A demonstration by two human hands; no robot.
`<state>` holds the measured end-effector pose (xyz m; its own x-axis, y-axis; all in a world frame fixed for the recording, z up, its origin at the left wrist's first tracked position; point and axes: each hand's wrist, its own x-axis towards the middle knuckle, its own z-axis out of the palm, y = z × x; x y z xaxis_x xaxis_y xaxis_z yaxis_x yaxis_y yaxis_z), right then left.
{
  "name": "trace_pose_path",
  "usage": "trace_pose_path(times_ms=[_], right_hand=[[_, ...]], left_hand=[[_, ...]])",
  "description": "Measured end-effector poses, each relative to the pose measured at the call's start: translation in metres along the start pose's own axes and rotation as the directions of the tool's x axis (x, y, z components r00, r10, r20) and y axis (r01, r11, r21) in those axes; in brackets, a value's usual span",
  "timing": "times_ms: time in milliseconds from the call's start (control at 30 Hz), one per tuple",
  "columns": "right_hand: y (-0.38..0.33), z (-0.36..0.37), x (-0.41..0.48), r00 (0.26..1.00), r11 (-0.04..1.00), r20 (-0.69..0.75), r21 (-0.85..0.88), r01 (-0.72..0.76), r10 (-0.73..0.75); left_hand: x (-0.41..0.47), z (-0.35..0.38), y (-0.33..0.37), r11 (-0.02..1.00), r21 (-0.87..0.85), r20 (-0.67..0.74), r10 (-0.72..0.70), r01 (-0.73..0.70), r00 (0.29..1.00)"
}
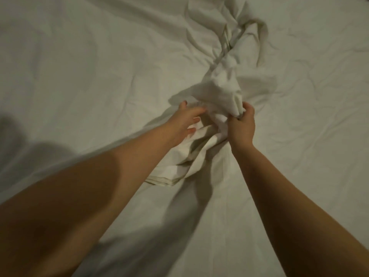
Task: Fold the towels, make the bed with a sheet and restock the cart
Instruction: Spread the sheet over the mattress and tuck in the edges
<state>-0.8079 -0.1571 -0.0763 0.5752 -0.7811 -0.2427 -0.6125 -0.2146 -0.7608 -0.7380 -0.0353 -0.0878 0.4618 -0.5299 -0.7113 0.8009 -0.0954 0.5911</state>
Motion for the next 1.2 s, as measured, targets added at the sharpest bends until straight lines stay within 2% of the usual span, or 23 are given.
trace_pose_path(times_ms=[67,167,300,433,533,600,700,833,900,967,1033,1100,1200], right_hand=[[0.012,-0.007,0.002,0.983,0.950,0.019,0.256,-0.179,0.180],[0.024,-0.015,0.007,0.949,0.860,0.135,0.403,-0.314,0.284],[0.023,-0.021,0.011,0.944,0.833,0.201,0.446,-0.327,0.262],[0.017,-0.029,0.011,0.938,0.801,0.299,0.511,-0.313,0.175],[0.005,-0.032,0.014,0.925,0.801,0.366,0.522,-0.293,0.100],[-0.011,-0.029,0.014,0.921,0.843,0.387,0.477,-0.248,0.052],[-0.036,-0.019,0.015,0.916,0.879,0.402,0.438,-0.190,-0.001],[-0.077,-0.002,0.018,0.919,0.937,0.387,0.345,-0.064,-0.079],[-0.096,0.009,0.021,0.946,0.962,0.300,0.270,0.041,-0.125],[-0.117,0.022,0.026,0.944,0.972,0.240,0.112,0.205,-0.227],[-0.145,0.034,0.030,0.902,0.922,0.253,-0.077,0.379,-0.349],[-0.182,0.043,0.033,0.830,0.829,0.338,-0.197,0.523,-0.443],[-0.232,0.058,0.030,0.751,0.779,0.533,-0.243,0.577,-0.390]], left_hand=[[0.005,0.005,0.005,0.999,-0.015,0.039,0.032,-0.031,0.999],[0.011,0.018,0.008,0.992,-0.114,0.086,0.061,-0.051,0.994],[0.017,0.034,0.015,0.979,-0.202,0.192,0.028,0.012,0.981],[0.021,0.042,0.031,0.978,-0.189,0.143,0.119,-0.091,0.982],[0.016,0.045,0.050,0.982,-0.132,0.164,0.158,-0.138,0.974],[0.010,0.047,0.061,0.980,-0.111,0.147,0.178,-0.162,0.973],[0.002,0.042,0.079,0.973,-0.052,0.026,0.226,-0.225,0.974],[-0.016,0.015,0.113,0.914,0.241,-0.091,0.355,-0.325,0.930],[-0.026,-0.002,0.132,0.841,0.393,-0.085,0.437,-0.373,0.895],[-0.035,-0.019,0.151,0.771,0.479,-0.049,0.500,-0.419,0.865],[-0.041,-0.034,0.166,0.704,0.547,0.008,0.537,-0.453,0.844],[-0.045,-0.048,0.177,0.632,0.605,0.069,0.564,-0.484,0.823],[-0.052,-0.075,0.194,0.614,0.612,0.086,0.575,-0.499,0.814]])
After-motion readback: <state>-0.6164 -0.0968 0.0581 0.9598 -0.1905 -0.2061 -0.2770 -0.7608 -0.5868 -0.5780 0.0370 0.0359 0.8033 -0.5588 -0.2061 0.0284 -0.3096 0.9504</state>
